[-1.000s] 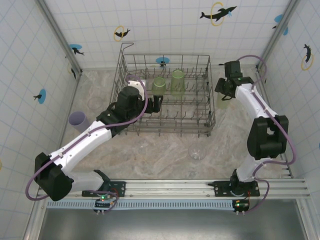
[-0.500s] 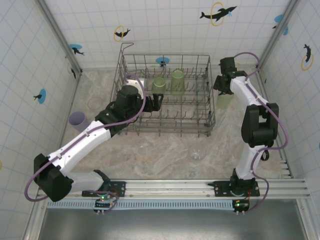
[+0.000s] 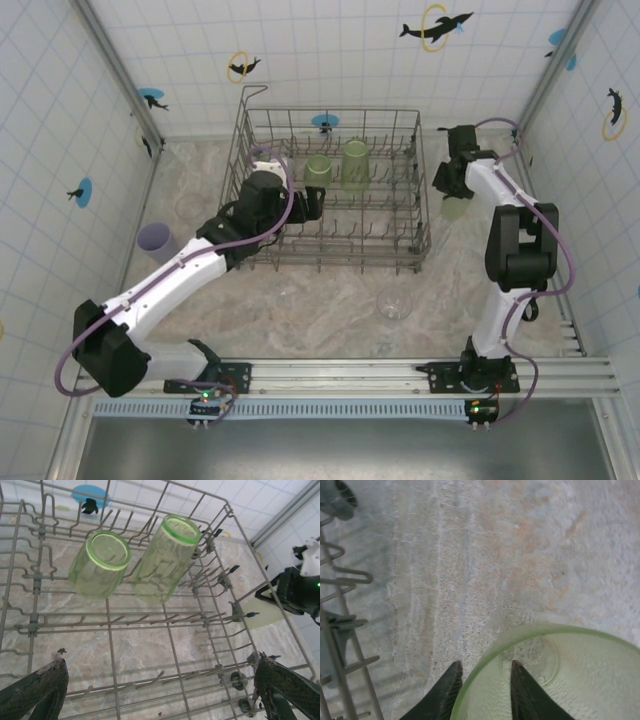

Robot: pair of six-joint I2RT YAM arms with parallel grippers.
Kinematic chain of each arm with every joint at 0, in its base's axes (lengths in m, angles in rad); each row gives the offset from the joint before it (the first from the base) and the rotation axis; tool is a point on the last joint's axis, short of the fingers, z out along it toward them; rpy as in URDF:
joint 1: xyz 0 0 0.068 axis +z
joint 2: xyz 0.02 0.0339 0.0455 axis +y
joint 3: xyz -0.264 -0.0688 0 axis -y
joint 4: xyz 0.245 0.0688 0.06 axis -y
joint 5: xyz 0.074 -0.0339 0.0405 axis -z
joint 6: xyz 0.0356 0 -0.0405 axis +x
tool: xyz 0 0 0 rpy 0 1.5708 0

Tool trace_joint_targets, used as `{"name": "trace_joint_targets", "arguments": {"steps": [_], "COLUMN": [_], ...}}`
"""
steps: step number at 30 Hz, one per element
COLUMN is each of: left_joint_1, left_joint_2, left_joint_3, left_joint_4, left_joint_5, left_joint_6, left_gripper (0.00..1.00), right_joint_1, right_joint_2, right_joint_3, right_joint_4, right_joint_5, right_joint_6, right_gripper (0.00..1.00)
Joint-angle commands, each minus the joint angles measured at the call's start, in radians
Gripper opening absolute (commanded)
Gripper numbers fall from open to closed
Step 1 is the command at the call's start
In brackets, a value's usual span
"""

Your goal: Load the cups into the dish rack

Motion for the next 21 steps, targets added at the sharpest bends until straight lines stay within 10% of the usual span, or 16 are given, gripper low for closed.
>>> {"name": "trace_joint_targets", "arguments": {"steps": [1,8,21], "left_joint_1": [-0.007,-0.007,-0.007], "left_joint_2": [0.034,0.07,0.1], "left_joint_3": [0.055,0.078,0.186], "left_joint_4": [-0.022,-0.029,-0.02], "left_joint_5": [-0.041,-0.112,-0.248], "left_joint_6": [-0.033,-0.054,-0.011], "left_gripper": [0.97,0.97,0.97], "right_joint_1": [-0.006,-0.008,-0.029], "right_joint_2": [-0.034,-0.109,-0.122], "right_joint_3": [-0.044,-0.14,-0.156], "right_joint_4": [0.055,0.122,0.115], "right_joint_5": [-0.035,-0.049,-0.156], "right_joint_6": [-0.016,-0.035,-0.07], "right_gripper": [0.2,0.02,0.0]}}
